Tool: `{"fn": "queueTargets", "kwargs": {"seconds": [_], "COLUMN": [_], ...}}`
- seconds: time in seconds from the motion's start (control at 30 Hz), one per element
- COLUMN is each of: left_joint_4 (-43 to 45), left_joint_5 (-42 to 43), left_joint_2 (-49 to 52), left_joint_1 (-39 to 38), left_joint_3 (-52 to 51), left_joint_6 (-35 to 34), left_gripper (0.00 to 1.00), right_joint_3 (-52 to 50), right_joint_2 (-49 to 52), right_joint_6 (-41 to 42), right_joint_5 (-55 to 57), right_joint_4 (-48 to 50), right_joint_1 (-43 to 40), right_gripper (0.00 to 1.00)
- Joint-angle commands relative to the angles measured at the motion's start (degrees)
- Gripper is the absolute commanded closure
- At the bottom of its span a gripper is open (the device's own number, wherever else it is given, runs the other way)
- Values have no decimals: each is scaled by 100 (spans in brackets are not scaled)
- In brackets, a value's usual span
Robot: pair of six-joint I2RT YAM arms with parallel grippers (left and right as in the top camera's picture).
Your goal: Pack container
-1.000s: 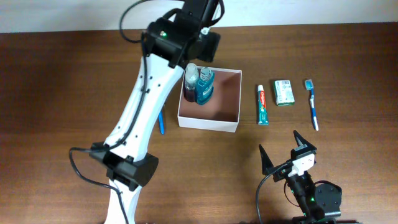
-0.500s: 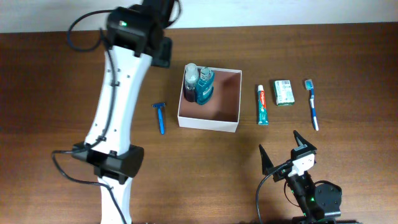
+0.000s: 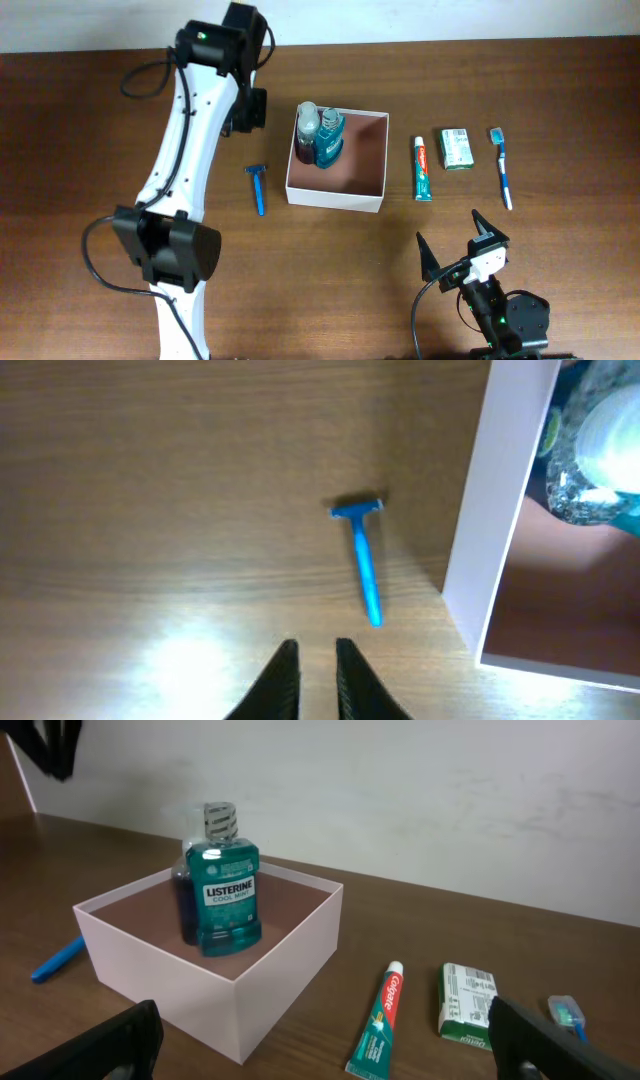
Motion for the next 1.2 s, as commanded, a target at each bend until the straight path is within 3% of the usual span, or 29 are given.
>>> {"fn": "queueTargets", "kwargs": {"seconds": [0.0,0.1,0.4,0.87,1.17], "left_joint_4": [234,544,1189,1154,1158], "left_joint_5": [310,334,1043,2048,2111], "left_joint_2": [-72,-72,-72,-72,-72], "left_joint_1": [35,35,33,-4,-249], "left_joint_3": [-511,-999,-1923,-2039,-2039], "left_joint_6": [33,31,35,321,334], "left_gripper": [91,99,99,99,99], "right_joint_3": [-26,-26,-26,-26,-26], "right_joint_2": [-48,-48,-48,-48,-48], "right_joint_6": [66,66,66,66,66], "right_joint_5": [-11,-11,-11,-11,-11], "right_joint_4": [-31,-28,-28,-28,-28], "right_joint_1": [-22,-22,-22,-22,-22], "right_gripper": [1,1,1,1,1]}}
